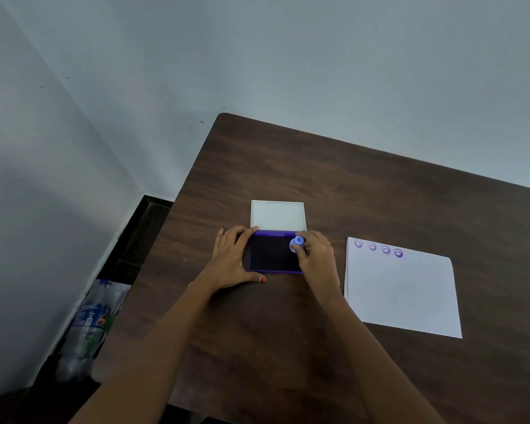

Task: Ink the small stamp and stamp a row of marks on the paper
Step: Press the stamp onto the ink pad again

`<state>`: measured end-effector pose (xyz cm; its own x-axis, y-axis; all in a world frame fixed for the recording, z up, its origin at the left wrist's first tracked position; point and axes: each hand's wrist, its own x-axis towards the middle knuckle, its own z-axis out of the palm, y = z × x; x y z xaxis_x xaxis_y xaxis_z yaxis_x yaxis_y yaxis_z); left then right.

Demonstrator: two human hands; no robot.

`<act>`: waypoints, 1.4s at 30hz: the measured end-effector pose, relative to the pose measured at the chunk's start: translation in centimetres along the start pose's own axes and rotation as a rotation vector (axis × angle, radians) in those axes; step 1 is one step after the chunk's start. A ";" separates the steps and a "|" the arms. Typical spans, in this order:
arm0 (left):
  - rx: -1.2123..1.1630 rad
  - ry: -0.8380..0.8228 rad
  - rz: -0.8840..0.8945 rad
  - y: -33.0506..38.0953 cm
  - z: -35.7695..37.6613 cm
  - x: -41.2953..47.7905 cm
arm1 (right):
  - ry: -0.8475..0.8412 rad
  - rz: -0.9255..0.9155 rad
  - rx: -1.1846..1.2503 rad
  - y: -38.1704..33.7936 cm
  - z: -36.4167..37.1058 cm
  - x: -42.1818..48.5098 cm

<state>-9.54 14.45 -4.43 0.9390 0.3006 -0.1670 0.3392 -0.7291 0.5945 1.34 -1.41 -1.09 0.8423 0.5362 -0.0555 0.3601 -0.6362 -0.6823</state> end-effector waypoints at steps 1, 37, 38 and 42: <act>0.000 -0.005 -0.001 0.0 0.0 0.0 | -0.005 -0.003 -0.010 0.0 0.0 0.0; -0.036 0.021 -0.017 -0.2 0.4 0.3 | -0.071 -0.023 -0.240 -0.9 1.4 0.0; -0.036 0.020 -0.019 -0.2 0.4 0.3 | -0.068 -0.027 -0.239 -0.9 1.4 -0.1; -0.046 0.005 -0.033 0.0 0.3 0.3 | -0.058 -0.036 -0.219 -0.7 1.3 -0.2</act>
<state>-9.20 14.36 -4.73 0.9272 0.3269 -0.1830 0.3665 -0.6899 0.6243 0.39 -0.37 -1.55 0.8049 0.5880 -0.0798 0.4738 -0.7178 -0.5102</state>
